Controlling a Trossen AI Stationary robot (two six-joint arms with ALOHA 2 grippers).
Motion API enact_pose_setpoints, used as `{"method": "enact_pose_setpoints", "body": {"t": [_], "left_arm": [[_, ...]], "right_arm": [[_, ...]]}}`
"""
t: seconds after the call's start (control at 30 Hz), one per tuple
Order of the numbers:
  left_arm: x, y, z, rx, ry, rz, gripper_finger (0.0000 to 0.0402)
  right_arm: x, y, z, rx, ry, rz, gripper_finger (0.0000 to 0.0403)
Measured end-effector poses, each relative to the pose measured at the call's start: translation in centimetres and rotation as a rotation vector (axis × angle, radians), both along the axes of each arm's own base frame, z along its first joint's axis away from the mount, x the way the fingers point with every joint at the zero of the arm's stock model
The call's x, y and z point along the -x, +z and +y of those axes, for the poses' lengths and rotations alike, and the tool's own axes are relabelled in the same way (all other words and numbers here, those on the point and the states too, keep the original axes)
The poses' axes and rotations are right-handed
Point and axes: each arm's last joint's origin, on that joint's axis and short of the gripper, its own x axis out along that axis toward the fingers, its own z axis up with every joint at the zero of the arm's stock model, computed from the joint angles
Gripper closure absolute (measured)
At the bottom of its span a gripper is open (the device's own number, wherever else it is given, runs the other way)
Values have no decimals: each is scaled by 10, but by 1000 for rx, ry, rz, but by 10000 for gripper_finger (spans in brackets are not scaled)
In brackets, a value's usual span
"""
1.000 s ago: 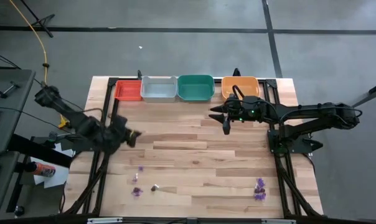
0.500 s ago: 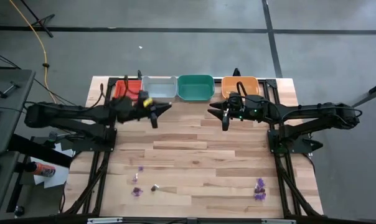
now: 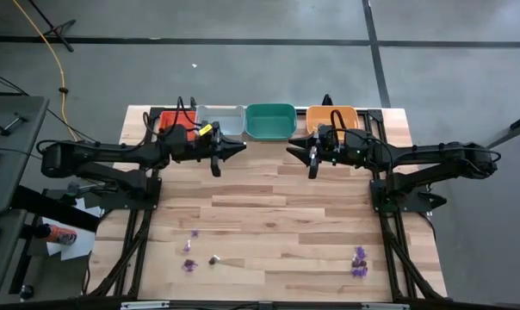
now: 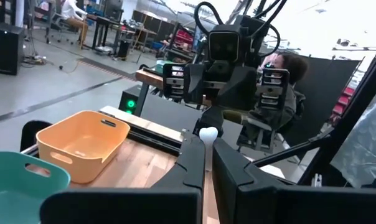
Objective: Sort Halloween decoration
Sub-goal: Put the white bone into the yellow bin
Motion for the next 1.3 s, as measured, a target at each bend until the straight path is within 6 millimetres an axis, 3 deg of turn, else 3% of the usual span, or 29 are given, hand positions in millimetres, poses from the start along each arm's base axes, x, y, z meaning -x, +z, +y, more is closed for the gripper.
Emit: {"method": "enact_pose_setpoints", "body": {"t": [0.2, 0.37, 0.47, 0.6, 0.87, 1.0, 1.13, 1.3], "left_arm": [[0, 0, 0, 21, 12, 0, 401], [-22, 3, 11, 39, 75, 113, 401], [-50, 8, 26, -15, 91, 193, 401], [-98, 0, 47, -70, 62, 269, 401], [-194, -36, 84, -126, 19, 323, 401], [-233, -55, 100, -145, 27, 315, 401], [-261, -72, 117, -149, 45, 302, 401], [-280, -85, 135, -153, 96, 290, 401]], "right_arm": [[0, 3, 0, -44, -1, -46, 258], [5, 33, -2, -9, -3, -356, 258], [11, 48, -4, 86, -36, -501, 258], [17, 57, -10, 156, -77, -602, 258], [20, 59, -17, 104, -91, -641, 258], [21, 60, -16, 88, -85, -654, 258], [21, 61, -16, 88, -82, -672, 258], [22, 62, -16, 46, -68, -689, 258]]}}
